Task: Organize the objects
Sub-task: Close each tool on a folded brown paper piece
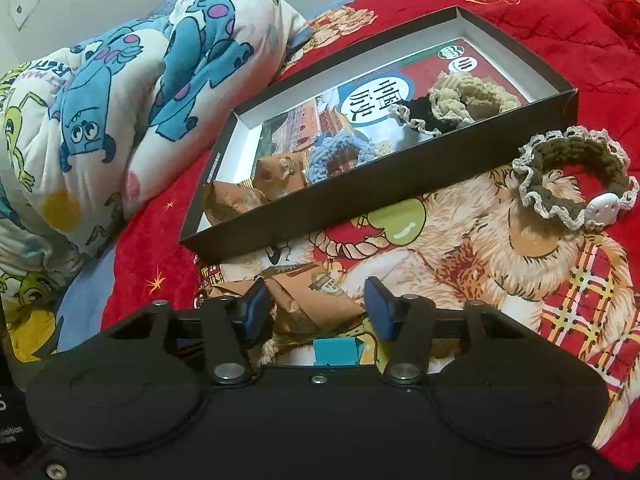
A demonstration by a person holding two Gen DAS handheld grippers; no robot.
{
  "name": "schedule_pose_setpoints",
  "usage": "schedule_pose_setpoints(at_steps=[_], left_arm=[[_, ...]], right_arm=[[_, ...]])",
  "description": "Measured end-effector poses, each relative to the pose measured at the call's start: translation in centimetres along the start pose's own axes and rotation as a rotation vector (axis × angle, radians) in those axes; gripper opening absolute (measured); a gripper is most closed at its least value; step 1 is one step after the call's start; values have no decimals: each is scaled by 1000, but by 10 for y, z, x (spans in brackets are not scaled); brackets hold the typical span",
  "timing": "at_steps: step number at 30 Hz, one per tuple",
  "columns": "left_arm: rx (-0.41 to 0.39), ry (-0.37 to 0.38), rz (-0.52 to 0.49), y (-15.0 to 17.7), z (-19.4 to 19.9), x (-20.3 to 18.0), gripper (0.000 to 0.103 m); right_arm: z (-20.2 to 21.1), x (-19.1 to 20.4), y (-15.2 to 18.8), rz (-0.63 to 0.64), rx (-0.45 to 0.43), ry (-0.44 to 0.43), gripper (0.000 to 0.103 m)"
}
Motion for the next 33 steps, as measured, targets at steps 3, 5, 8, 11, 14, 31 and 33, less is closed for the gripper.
schedule_pose_setpoints(at_steps=[3, 5, 8, 11, 14, 31, 33], left_arm=[[-2, 1, -3, 1, 1, 0, 26], [-2, 2, 0, 1, 1, 0, 25], [0, -1, 1, 2, 2, -1, 25], [-4, -3, 4, 1, 3, -1, 24], [-8, -10, 6, 2, 4, -1, 23], [-95, -18, 2, -9, 18, -4, 22], [-107, -17, 3, -11, 20, -3, 22]], right_arm=[[0, 0, 0, 9, 0, 4, 44], [-1, 1, 1, 14, -3, 6, 40], [0, 2, 1, 15, -12, 7, 36], [1, 3, 0, 23, -20, 14, 33], [5, 4, -1, 36, -26, 18, 30], [18, 9, -10, 37, -59, -7, 29], [19, 10, -11, 39, -66, -10, 29]])
Point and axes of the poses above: each gripper's, at about its wrist camera, not at the fingertips, and z roughly against the way its jaws point, x to its left, y to its underside, the point moved 7 cm from there along -z, roughly the way its jaws point, and after that the axes turned 6 degrees about -x, right-handed, at the moved point
